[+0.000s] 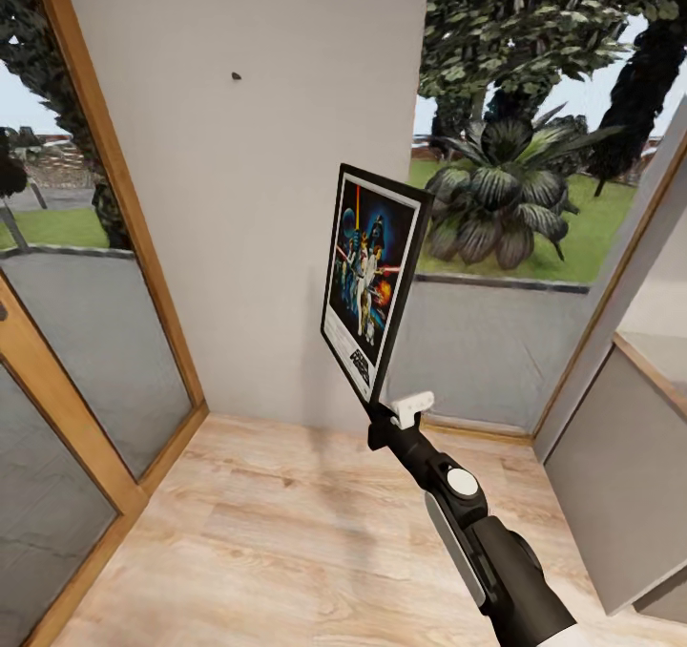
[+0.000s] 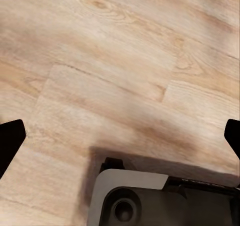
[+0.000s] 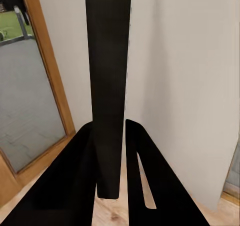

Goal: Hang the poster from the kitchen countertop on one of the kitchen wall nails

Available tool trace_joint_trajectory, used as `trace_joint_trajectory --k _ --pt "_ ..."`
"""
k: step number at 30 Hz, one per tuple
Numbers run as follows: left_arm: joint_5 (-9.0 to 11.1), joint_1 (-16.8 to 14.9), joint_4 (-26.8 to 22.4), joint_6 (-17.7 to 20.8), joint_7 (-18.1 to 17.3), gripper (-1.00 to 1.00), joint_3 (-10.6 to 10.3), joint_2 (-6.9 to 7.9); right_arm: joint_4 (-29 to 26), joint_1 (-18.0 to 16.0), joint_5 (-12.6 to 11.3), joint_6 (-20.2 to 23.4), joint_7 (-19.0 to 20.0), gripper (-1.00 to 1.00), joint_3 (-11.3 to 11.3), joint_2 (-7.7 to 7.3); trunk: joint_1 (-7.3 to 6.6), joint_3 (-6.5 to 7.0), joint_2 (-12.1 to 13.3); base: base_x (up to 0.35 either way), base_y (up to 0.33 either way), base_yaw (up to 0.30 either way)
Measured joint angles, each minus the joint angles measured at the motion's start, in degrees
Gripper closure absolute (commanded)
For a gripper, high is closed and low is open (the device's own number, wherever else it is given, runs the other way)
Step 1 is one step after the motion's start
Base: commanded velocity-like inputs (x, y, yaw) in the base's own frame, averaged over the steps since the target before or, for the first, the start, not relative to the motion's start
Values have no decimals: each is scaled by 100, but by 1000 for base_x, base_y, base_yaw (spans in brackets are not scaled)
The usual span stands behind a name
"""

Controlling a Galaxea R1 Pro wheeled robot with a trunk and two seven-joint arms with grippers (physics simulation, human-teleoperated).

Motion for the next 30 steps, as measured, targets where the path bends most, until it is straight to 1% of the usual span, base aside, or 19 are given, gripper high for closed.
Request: trace_joint_trajectory --k 13,30 --pt "0 0 0 0 0 -100 0 2 15 0 0 -1 0 100 7 0 0 0 0 191 265 0" --pt "-1 0 0 2 0 -100 0 0 18 0 0 -1 0 100 7 0 0 0 0 178 299 0"
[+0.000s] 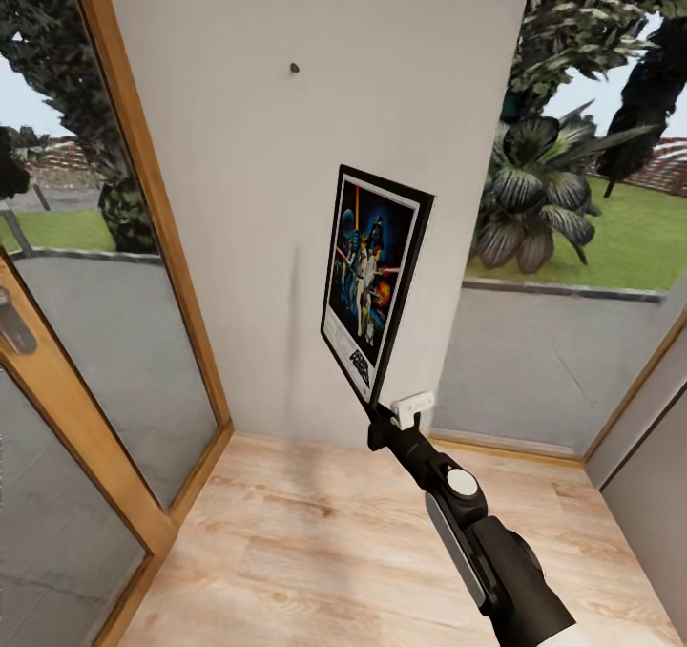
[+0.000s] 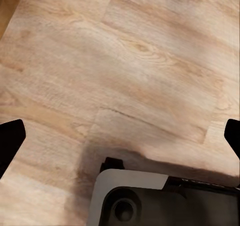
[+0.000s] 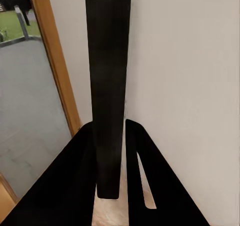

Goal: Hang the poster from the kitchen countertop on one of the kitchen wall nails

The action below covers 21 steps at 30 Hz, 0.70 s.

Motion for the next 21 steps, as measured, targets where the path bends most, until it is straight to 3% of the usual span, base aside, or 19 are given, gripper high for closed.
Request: trace_joint_trajectory --k 12,16,21 --pt "0 0 -3 -1 0 -100 0 -2 6 0 0 0 0 100 0 0 0 0 0 161 311 -15" --pt "0 0 -7 -1 0 -100 0 -3 8 0 0 0 0 100 0 0 0 0 0 131 301 -200" --pt "2 0 -7 -2 0 -100 -1 -4 16 0 0 1 0 100 0 1 2 3 0 35 101 -280"
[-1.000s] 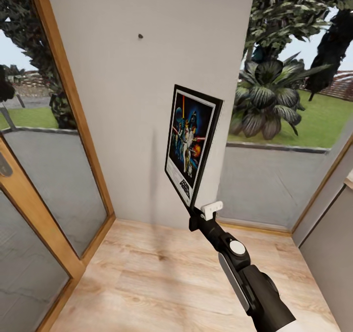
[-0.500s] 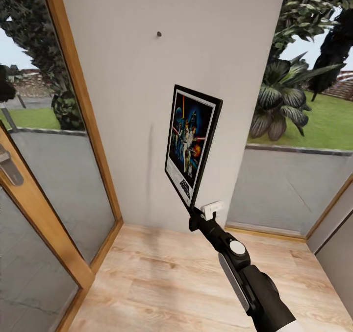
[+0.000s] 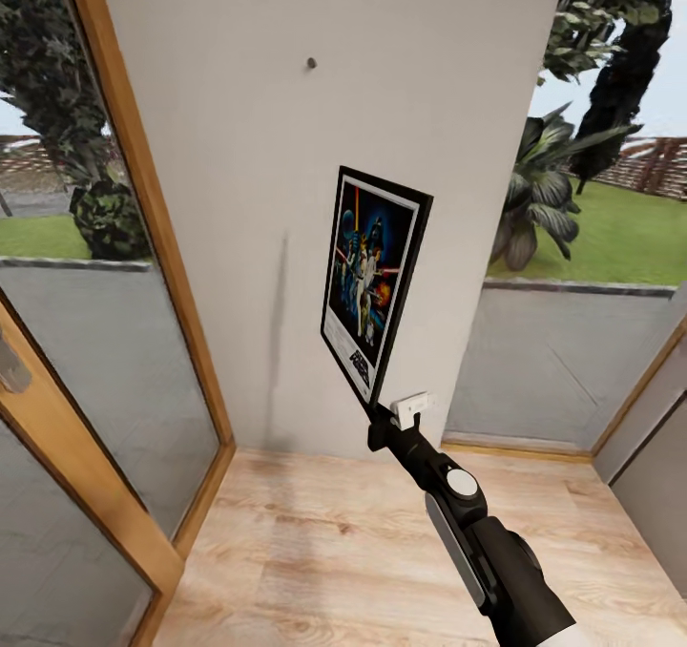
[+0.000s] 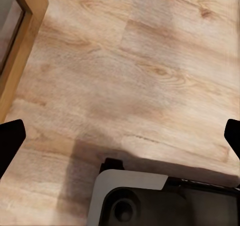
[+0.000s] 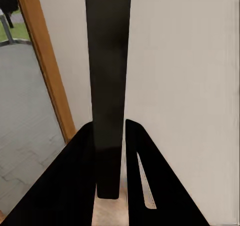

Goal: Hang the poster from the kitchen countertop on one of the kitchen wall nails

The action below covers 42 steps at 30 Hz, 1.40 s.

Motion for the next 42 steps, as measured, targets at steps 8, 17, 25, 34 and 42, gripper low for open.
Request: trace_joint_trajectory --k 8,17,25,34,42 --pt "0 0 0 0 0 -100 -1 6 1 0 0 1 0 100 0 0 0 16 0 5 13 -297" --pt "1 0 0 0 0 -100 -1 8 2 0 0 1 0 100 0 0 0 32 0 0 1 -190" --pt "0 0 -1 0 0 -100 0 8 2 0 0 0 0 100 1 0 -3 33 -1 196 82 -16" --pt "-1 0 -1 0 0 -100 2 8 2 0 0 -1 0 100 1 0 -2 33 -1 287 169 -1" --pt "1 0 -7 -7 0 -100 5 8 -4 0 0 0 0 100 -5 0 -2 33 0 211 77 0"
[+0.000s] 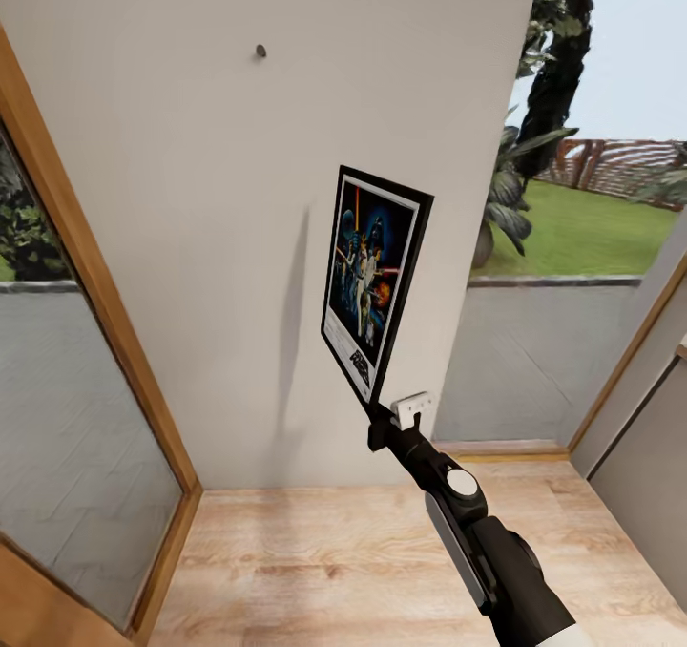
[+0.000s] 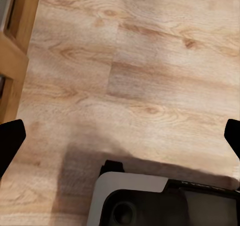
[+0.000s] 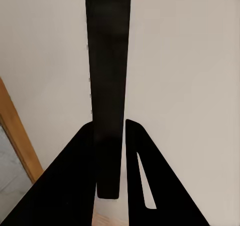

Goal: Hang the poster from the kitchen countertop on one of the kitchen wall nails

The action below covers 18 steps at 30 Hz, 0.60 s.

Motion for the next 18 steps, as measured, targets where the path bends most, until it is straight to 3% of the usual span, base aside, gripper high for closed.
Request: trace_joint_trajectory --k 6,18 --pt "-11 9 -132 -116 0 -100 -73 -110 131 51 109 49 51 100 45 -9 3 0 1 49 3 0" --pt "-10 9 -175 -151 0 -100 -72 -110 167 63 107 49 51 100 45 -9 3 0 0 0 0 0"
